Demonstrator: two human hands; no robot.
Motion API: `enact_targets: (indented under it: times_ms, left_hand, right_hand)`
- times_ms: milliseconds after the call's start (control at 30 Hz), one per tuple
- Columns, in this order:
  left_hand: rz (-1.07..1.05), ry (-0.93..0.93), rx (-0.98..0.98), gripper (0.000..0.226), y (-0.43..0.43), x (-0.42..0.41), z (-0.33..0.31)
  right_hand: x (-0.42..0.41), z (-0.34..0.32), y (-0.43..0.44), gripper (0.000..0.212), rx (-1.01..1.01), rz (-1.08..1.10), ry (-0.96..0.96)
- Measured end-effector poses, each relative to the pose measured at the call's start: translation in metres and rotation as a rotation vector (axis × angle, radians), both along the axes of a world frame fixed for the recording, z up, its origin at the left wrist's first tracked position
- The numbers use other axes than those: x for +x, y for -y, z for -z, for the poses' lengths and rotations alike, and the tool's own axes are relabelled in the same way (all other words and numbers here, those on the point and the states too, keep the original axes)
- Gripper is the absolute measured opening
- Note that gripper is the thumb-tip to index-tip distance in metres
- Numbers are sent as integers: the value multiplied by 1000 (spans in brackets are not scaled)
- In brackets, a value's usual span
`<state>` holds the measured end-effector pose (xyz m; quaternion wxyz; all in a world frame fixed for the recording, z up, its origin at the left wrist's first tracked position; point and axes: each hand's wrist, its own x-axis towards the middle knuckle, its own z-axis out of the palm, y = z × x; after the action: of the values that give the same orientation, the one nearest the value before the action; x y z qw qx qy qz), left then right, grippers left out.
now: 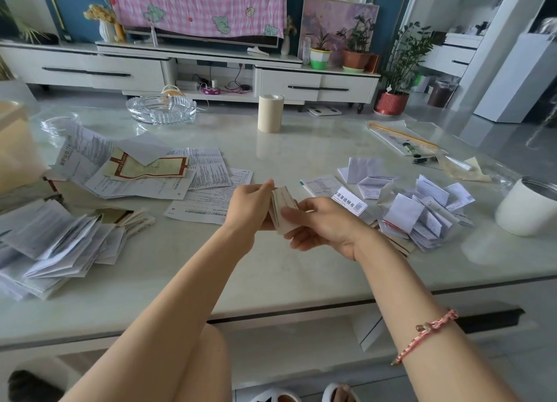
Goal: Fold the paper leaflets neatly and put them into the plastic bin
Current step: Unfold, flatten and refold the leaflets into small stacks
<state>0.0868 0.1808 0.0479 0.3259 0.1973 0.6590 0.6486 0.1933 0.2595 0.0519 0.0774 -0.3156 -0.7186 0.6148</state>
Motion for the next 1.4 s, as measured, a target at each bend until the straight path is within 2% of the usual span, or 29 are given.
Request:
enact_targets:
  times_ms: [100, 200, 300, 400, 467, 533, 600, 733, 800, 900, 1033, 1133, 1233, 1333, 1400]
  left_hand:
    - [38, 43, -3, 34, -1, -3, 2]
    - [29, -83, 13, 20, -2, -1, 8]
    - [-3, -138, -7, 17, -5, 0, 14]
    - [61, -177, -45, 17, -9, 4, 17]
    - [78, -190, -61, 20, -11, 6, 20]
    - [77, -195, -72, 21, -13, 7, 21]
    - [76, -209, -81, 21, -13, 6, 20]
    - [65, -260, -126, 20, -13, 0, 23]
    - [36, -320, -180, 21, -14, -8, 28]
    - [-41, -413, -259, 18, -14, -21, 35]
    - [-169, -533, -339, 21, -8, -40, 36]
    - [-252, -705, -400, 26, -5, -56, 40]
    - [-243, -861, -632, 38, 1, -72, 46]
    - [-156, -861, -864, 47, 7, -81, 55]
    - [-128, -816, -914, 50, 12, -86, 60]
  right_hand:
    - [0, 1, -3, 21, 80, 25, 21]
    - [-2, 4, -6, 18, 100, 66, 8]
    - [-3, 8, -12, 15, 151, 129, -18]
    - [-3, 13, -29, 18, 284, 262, -37]
    - [-2, 18, -46, 16, 465, 423, -34]
    - [4, 20, -64, 11, 663, 607, 17]
    - [10, 23, -75, 12, 757, 714, 88]
    - [11, 45, -72, 23, 972, 664, 465]
    - [8, 55, -66, 27, 1049, 640, 548]
    - [7, 55, -67, 36, 1029, 706, 515]
    - [2, 52, -66, 30, 1057, 680, 485]
    - [-8, 38, -56, 26, 1063, 677, 313]
    - [-29, 22, -38, 25, 1019, 654, 119]
    - [-53, 17, -18, 24, 962, 582, 2]
    - [-66, 19, -8, 23, 943, 514, -48]
